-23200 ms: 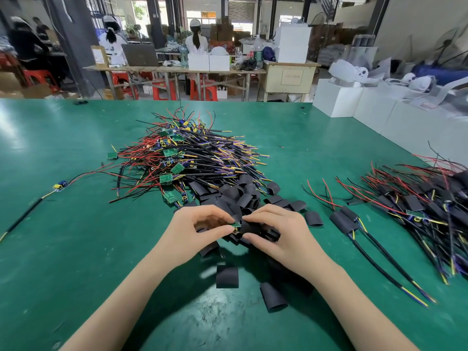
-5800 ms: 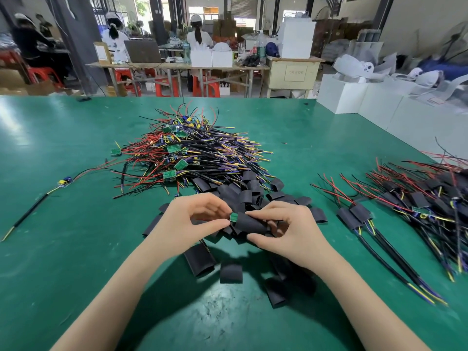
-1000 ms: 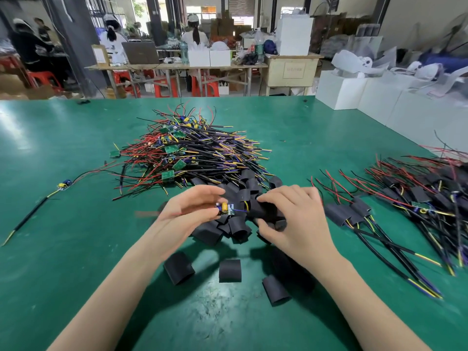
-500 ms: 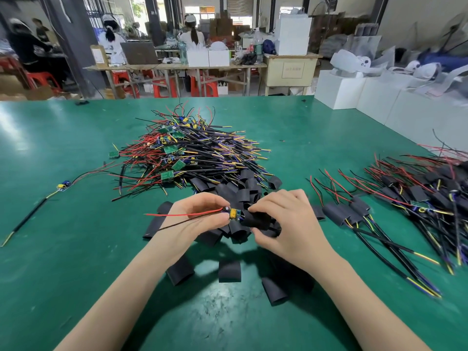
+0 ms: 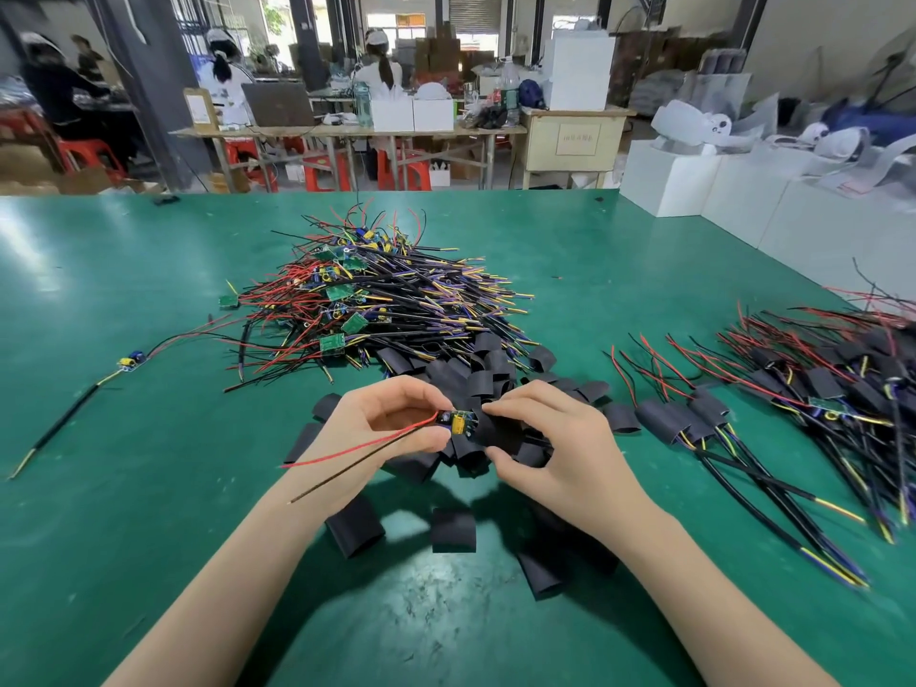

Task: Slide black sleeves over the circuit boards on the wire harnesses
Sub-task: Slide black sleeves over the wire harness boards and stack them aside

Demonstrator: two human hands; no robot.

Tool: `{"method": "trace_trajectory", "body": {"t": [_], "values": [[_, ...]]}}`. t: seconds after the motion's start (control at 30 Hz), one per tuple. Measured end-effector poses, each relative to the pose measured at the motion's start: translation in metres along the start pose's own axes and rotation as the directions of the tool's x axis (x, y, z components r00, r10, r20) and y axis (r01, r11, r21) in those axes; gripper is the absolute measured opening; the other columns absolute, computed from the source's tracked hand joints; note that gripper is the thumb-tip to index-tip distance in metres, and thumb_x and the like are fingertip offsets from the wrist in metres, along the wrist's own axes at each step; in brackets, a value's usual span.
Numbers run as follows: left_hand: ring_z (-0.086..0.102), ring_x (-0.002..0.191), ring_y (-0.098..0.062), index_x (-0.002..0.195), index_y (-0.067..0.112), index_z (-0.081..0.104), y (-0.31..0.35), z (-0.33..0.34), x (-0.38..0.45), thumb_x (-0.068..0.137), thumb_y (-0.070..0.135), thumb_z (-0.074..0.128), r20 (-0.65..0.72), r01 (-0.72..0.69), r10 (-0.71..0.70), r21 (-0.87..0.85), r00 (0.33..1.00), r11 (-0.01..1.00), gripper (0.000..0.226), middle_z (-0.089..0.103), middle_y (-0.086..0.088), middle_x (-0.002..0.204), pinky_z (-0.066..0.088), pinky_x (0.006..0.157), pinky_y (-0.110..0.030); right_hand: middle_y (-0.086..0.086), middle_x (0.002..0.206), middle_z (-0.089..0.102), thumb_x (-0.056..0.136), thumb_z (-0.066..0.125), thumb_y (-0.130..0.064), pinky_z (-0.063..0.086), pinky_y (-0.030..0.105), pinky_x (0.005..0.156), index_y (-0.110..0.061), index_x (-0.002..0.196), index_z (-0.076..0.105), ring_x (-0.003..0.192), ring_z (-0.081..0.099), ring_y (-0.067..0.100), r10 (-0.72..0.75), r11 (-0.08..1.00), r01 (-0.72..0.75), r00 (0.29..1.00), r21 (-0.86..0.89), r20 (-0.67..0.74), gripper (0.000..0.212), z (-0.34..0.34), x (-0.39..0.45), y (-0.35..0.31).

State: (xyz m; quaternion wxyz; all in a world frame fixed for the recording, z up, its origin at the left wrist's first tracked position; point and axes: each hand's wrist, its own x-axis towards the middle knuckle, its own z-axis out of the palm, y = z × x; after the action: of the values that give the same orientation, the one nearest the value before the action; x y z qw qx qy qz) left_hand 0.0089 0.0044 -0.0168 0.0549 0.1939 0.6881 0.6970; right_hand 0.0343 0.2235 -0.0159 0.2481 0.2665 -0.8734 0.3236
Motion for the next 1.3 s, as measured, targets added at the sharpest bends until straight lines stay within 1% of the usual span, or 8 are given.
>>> {"method": "trace_trajectory", "body": {"t": [0.2,0.4,0.6,0.73,0.93,1.1,1.2,1.3], "values": [[0.067,0.076,-0.012,0.083,0.019,0.073,-0.008,0.000,0.002,0.073,0.010,0.079,-0.068,0.061,-0.061,0.004,0.996,0.998,0.015,0.072,-0.002,0.084,0.056,0.068,-0.022,0.001,0.101,0.065,0.073,0.076,-0.011,0.050,0.026,0.082,-0.009,0.103,0.070,0.093,0.062,0.015,-0.049,0.998,0.049,0.999,-0.033,0.023,0.031,0.003,-0.001,-0.002],[0.069,0.074,-0.016,0.082,0.010,0.071,-0.005,0.008,0.002,0.078,-0.007,0.074,-0.166,0.092,-0.092,-0.008,0.982,0.996,0.017,0.073,-0.007,0.081,0.057,0.069,-0.023,0.005,0.095,0.065,0.072,0.077,-0.013,0.051,0.030,0.078,-0.006,0.101,0.071,0.088,0.062,0.021,-0.081,0.989,0.079,0.997,-0.122,-0.015,0.031,0.006,-0.001,-0.002],[0.066,0.072,-0.008,0.084,0.010,0.070,0.001,0.008,-0.001,0.077,-0.001,0.077,-0.113,-0.022,0.048,0.225,0.992,0.974,0.015,0.073,-0.005,0.080,0.050,0.067,-0.013,-0.002,0.091,0.066,0.067,0.081,-0.014,0.048,0.020,0.069,-0.012,0.097,0.075,0.077,0.062,0.010,0.033,0.995,-0.032,0.999,0.092,-0.006,0.031,0.006,-0.001,-0.003],[0.068,0.078,-0.013,0.093,0.013,0.069,-0.001,0.007,-0.001,0.074,0.005,0.082,-0.128,0.015,0.002,0.134,0.992,0.991,0.024,0.073,-0.007,0.092,0.054,0.074,-0.020,-0.002,0.096,0.065,0.070,0.081,-0.013,0.049,0.021,0.076,-0.011,0.101,0.073,0.086,0.061,0.010,0.007,0.998,-0.007,1.000,0.064,-0.003,0.031,0.005,-0.001,-0.001],[0.070,0.073,-0.017,0.080,0.005,0.072,-0.003,0.008,0.000,0.058,0.007,0.080,-0.101,0.274,-0.309,-0.268,0.946,0.924,0.024,0.071,-0.012,0.083,0.057,0.068,-0.022,0.005,0.100,0.064,0.073,0.076,-0.011,0.050,0.026,0.084,-0.007,0.105,0.070,0.094,0.062,0.020,-0.104,0.990,0.100,0.994,-0.103,-0.039,0.033,0.009,-0.001,-0.002],[0.069,0.080,-0.014,0.084,0.011,0.077,0.001,0.002,-0.002,0.066,0.008,0.077,-0.010,0.235,-0.244,-0.236,0.970,0.943,0.018,0.073,-0.008,0.088,0.055,0.073,-0.022,0.005,0.099,0.065,0.072,0.077,-0.012,0.050,0.027,0.083,-0.006,0.104,0.071,0.092,0.063,0.019,-0.091,0.995,0.088,0.994,-0.054,-0.061,0.033,0.008,-0.002,-0.001],[0.067,0.080,-0.014,0.090,0.016,0.077,0.001,-0.001,-0.004,0.067,0.007,0.084,-0.014,0.205,-0.207,-0.108,0.978,0.973,0.026,0.072,-0.006,0.089,0.054,0.074,-0.022,0.005,0.099,0.065,0.073,0.077,-0.013,0.051,0.029,0.083,-0.007,0.104,0.072,0.092,0.063,0.018,-0.084,0.996,0.082,0.995,-0.026,-0.051,0.033,0.010,-0.003,-0.001],[0.068,0.076,-0.017,0.099,0.015,0.072,0.000,0.001,-0.002,0.063,0.017,0.084,-0.058,0.220,-0.227,-0.112,0.972,0.969,0.039,0.072,-0.010,0.088,0.055,0.071,-0.023,0.004,0.099,0.065,0.073,0.076,-0.014,0.051,0.030,0.082,-0.008,0.104,0.072,0.092,0.063,0.018,-0.075,0.997,0.074,0.995,-0.016,-0.064,0.032,0.011,-0.003,-0.001]]}}
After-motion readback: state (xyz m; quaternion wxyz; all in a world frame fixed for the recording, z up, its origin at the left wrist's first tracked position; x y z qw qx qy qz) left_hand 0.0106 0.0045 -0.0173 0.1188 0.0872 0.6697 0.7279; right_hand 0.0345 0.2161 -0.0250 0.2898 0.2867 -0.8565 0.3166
